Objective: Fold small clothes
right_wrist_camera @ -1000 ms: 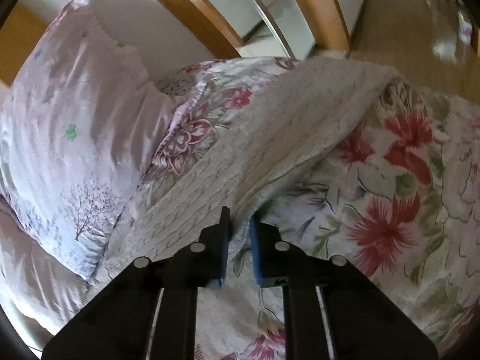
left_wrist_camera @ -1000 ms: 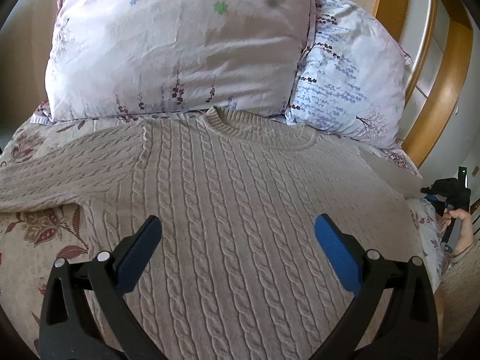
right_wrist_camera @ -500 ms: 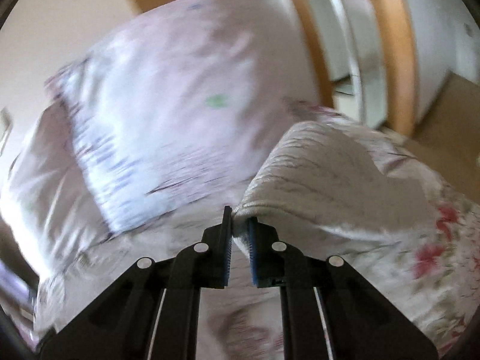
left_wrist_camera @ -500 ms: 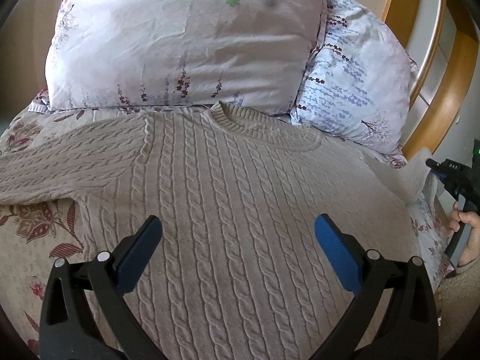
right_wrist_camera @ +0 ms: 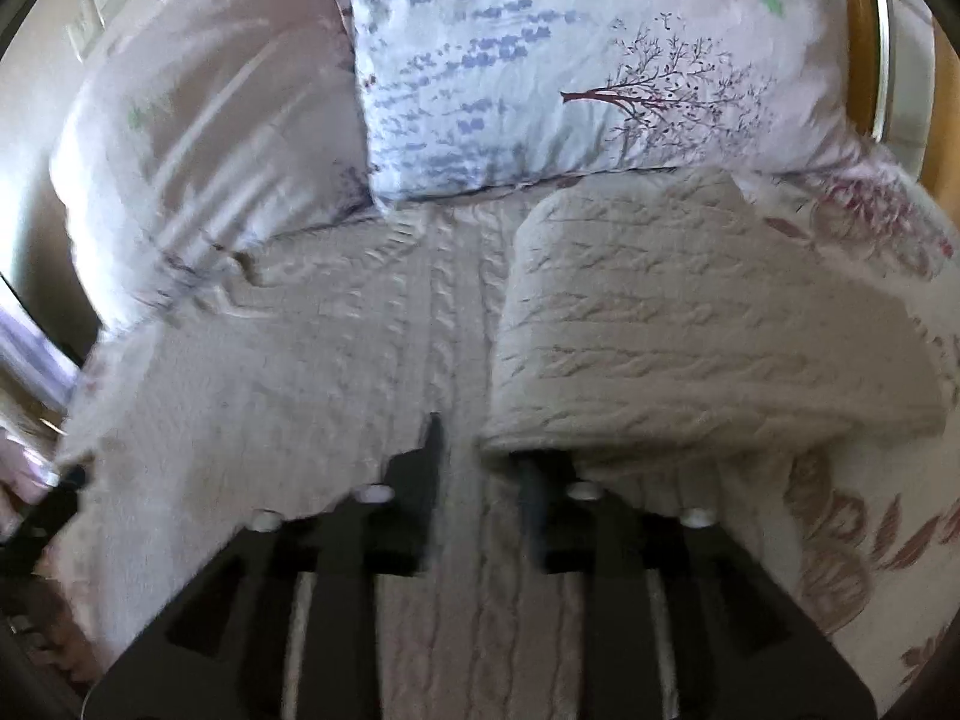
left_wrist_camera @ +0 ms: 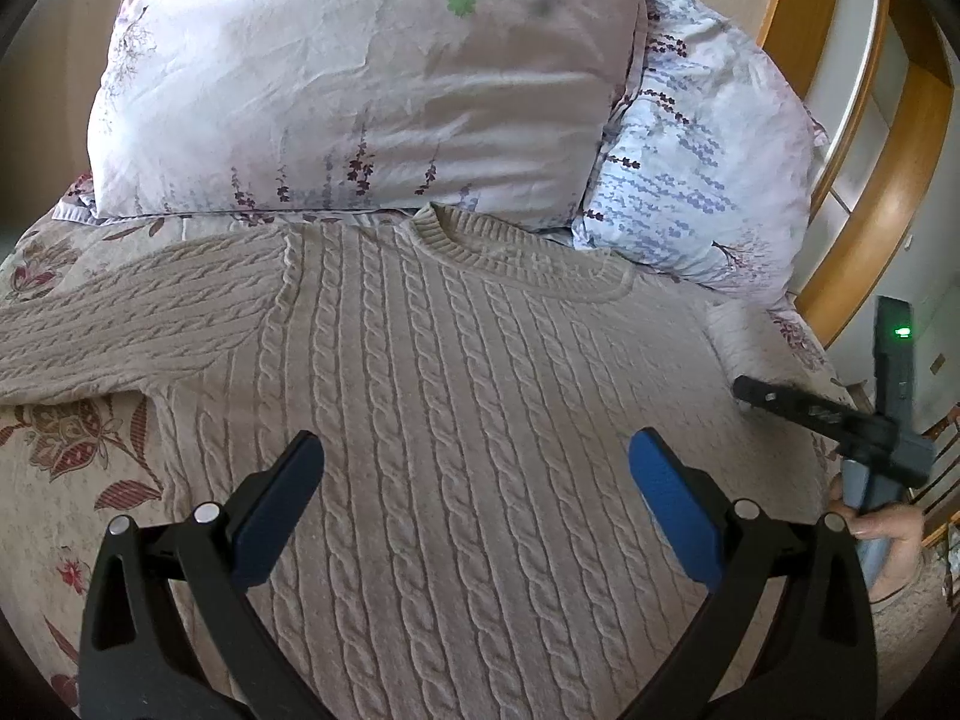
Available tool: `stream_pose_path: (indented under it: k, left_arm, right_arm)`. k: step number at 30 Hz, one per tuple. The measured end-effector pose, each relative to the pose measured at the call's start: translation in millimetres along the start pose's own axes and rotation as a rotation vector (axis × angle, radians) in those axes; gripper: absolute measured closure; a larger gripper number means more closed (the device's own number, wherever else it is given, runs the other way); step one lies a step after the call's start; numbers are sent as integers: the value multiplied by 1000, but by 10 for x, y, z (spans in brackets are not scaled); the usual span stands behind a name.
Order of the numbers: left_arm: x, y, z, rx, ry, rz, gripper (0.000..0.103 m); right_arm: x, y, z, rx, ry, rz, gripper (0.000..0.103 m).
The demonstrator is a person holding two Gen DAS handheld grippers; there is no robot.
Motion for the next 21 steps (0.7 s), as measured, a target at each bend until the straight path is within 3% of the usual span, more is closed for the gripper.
stream_pose_path:
  k: [1, 5, 8, 11, 14, 16, 19, 21]
  left_arm:
    - [-7, -2, 0, -2, -1, -1, 2]
    - [-21, -15, 4, -9, -8, -8, 2]
    - [-16, -18, 11, -11, -12, -5, 2]
    - [-2, 16, 12, -11, -19, 22, 2]
    - [5, 53, -5, -9, -4, 37, 2]
    - [5, 66, -21, -12, 1, 41, 2]
    - [7, 46, -34, -34, 5, 25, 2]
    - [13, 17, -46, -41, 11, 9, 2]
  right_arm:
    - [-1, 39, -55, 11, 5, 27, 37]
    - [-76, 407, -459, 89, 65, 210, 36]
    - [-120, 922, -631, 79, 86, 455, 38]
    - [-190, 1444, -649, 44, 86, 668, 50]
    - [-213, 1711, -526, 42, 78, 784, 55]
    - [-201, 1789, -469, 54, 101, 817, 63]
    - [-107, 1843, -457, -17, 145, 811, 69]
    - [-31, 1889, -467, -92, 165, 776, 86]
Point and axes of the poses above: each gripper's, at about its wrist camera, not at the fingertips, and z roughly the way its jaws point, y to its right, x to its top, the point moved 2 cm from there along z, roughly the way its jaws point, and after that the axes turned 3 degrees about -x, right-handed, at the moved point
